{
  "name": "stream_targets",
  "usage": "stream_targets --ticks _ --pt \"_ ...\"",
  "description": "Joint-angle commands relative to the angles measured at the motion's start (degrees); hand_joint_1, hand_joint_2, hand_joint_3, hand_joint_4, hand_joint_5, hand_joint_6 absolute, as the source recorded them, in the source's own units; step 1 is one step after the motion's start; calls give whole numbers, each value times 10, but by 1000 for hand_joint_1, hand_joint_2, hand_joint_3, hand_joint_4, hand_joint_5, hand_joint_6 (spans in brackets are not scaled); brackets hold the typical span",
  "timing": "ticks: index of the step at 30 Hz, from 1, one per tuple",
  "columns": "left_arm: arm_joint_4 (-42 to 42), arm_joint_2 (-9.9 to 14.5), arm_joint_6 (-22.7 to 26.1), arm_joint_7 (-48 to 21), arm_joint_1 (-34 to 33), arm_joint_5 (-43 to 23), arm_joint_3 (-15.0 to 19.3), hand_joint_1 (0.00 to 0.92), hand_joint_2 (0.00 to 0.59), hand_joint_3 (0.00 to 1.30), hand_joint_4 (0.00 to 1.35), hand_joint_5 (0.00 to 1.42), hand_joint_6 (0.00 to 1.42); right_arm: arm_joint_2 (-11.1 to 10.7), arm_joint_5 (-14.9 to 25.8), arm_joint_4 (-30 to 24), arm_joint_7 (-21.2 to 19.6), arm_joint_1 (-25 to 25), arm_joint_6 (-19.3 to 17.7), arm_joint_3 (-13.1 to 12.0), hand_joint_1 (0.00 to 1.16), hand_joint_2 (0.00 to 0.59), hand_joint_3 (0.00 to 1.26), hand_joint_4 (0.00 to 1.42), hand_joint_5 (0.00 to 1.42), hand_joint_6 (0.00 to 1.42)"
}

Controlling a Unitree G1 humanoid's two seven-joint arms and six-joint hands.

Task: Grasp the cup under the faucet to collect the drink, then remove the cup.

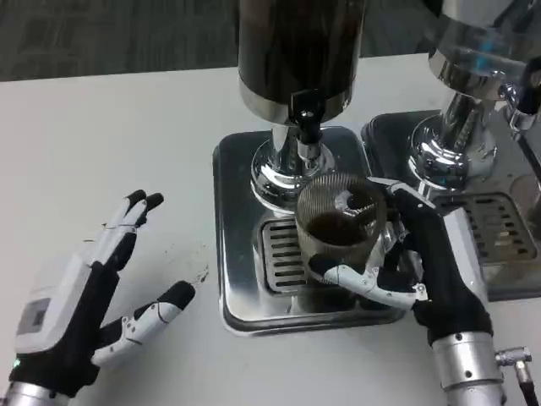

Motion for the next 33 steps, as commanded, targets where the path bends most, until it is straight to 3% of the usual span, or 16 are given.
stream_targets --ticks 1,16,27,33 --pt "-28 19 -1 -1 26 17 -3 0 168 79 0 121 83 -4 13 -49 15 22 -5 -6 1042 122 588 645 809 1204" --pt "-128 49 13 -7 103 57 -1 0 169 32 0 5 0 -18 31 -157 81 93 8 -6 1038 122 595 661 826 1231" --pt "-211 48 43 2 173 89 10 0 170 13 0 0 0 -41 53 -236 134 157 15 -15 1038 122 601 669 835 1232" --pt "-247 54 50 -2 212 97 21 0 171 4 0 0 0 -44 70 -277 159 187 24 -16 1036 127 602 670 836 1232"
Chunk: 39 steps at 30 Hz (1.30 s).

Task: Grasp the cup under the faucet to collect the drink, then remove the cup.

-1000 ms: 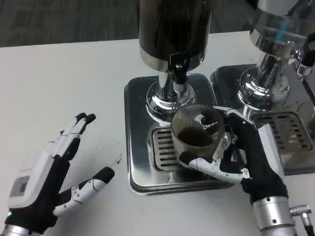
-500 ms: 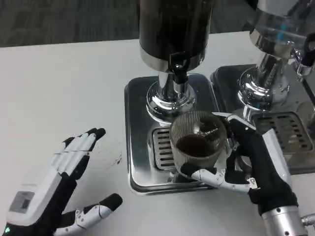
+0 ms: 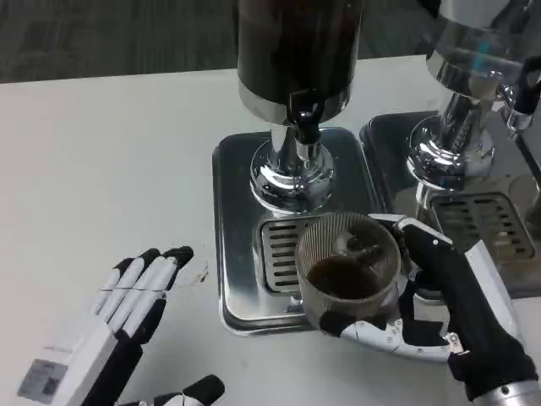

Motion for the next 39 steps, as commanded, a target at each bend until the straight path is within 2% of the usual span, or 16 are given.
stream_targets --ticks 1,6,17,24,39 --pt "-23 12 5 -1 31 5 12 0 171 2 0 0 0 1 23 -49 16 20 -1 -1 1036 128 602 670 836 1232" --pt "-34 15 11 0 56 7 22 0 170 0 0 0 0 2 31 -68 32 43 2 -1 1035 130 602 670 836 1232" --pt "-74 -6 36 5 99 13 31 0 171 0 0 0 0 -5 41 -95 57 60 0 0 1034 131 608 670 837 1232" --pt "-68 -9 37 -2 98 -1 28 0 175 0 0 0 0 -8 38 -103 68 60 0 2 1033 131 609 670 837 1232" --pt "-60 -6 34 -1 96 -7 30 0 175 1 0 0 0 -3 35 -104 64 61 -3 2 1033 131 609 670 837 1232"
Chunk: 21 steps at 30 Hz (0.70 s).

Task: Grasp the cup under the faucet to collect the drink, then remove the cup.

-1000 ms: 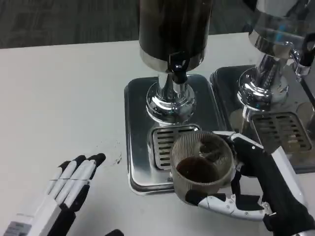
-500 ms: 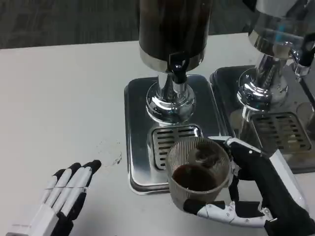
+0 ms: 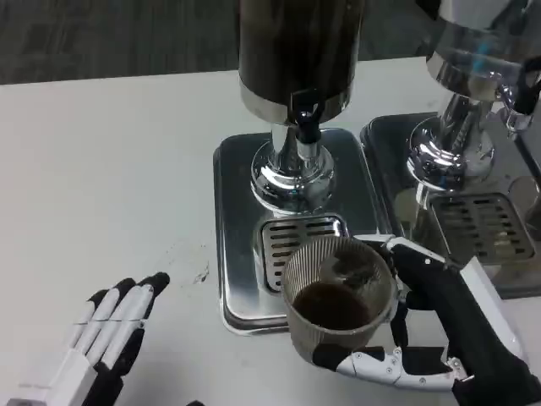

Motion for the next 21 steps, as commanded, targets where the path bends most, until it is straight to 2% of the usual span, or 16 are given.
stream_targets --ticks 1,21 --pt "5 1 -1 -1 1 -5 5 0 175 1 0 0 0 6 11 -21 -6 -2 -13 0 1033 131 609 670 837 1232" --pt "6 -5 1 -4 1 -9 2 0 181 14 0 0 0 8 12 -26 -7 1 -9 -3 1042 133 610 670 836 1214"
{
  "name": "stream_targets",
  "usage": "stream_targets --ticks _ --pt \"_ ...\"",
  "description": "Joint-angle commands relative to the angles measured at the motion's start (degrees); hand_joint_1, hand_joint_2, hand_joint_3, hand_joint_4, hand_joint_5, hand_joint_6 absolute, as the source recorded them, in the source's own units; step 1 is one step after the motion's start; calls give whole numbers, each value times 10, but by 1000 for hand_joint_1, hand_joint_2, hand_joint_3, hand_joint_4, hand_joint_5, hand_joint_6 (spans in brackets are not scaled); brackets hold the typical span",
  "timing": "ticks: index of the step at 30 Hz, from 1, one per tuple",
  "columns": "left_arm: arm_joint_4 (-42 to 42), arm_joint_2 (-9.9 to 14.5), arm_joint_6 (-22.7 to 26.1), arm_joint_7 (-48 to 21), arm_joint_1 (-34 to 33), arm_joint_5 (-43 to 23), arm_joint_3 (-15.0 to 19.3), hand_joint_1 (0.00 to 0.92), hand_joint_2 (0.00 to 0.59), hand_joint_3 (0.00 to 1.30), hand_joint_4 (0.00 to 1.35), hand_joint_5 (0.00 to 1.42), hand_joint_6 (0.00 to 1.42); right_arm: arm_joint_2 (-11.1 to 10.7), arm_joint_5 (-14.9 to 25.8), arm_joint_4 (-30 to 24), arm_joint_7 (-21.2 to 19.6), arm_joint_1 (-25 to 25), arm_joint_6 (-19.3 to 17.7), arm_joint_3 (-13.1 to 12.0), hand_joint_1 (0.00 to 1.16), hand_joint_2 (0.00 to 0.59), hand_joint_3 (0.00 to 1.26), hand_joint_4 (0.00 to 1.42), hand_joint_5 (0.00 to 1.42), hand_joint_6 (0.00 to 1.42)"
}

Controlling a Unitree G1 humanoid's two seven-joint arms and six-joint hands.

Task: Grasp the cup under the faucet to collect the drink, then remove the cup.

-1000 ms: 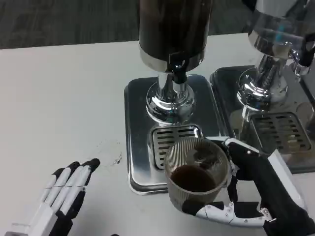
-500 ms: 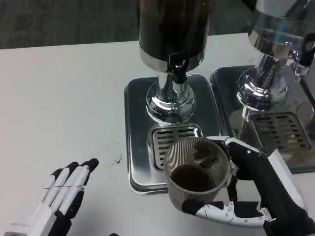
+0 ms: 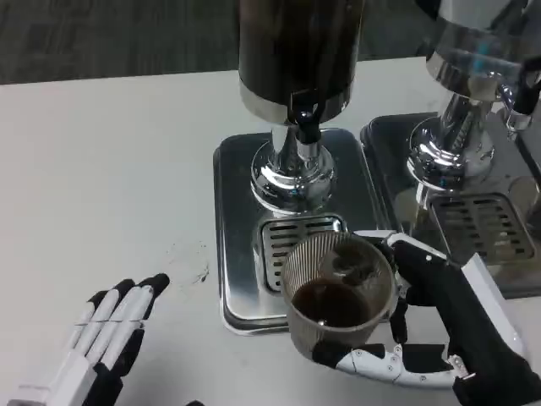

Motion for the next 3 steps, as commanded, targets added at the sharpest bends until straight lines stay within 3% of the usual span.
stream_targets --ticks 1,3 --pt "5 -3 1 -5 1 -9 1 0 181 14 0 0 0 7 12 -17 -8 0 -9 -3 1043 133 610 670 834 1214" --pt "6 -4 0 -6 0 -10 1 0 181 14 0 0 0 8 11 -18 -8 1 -9 -3 1044 133 610 670 835 1214"
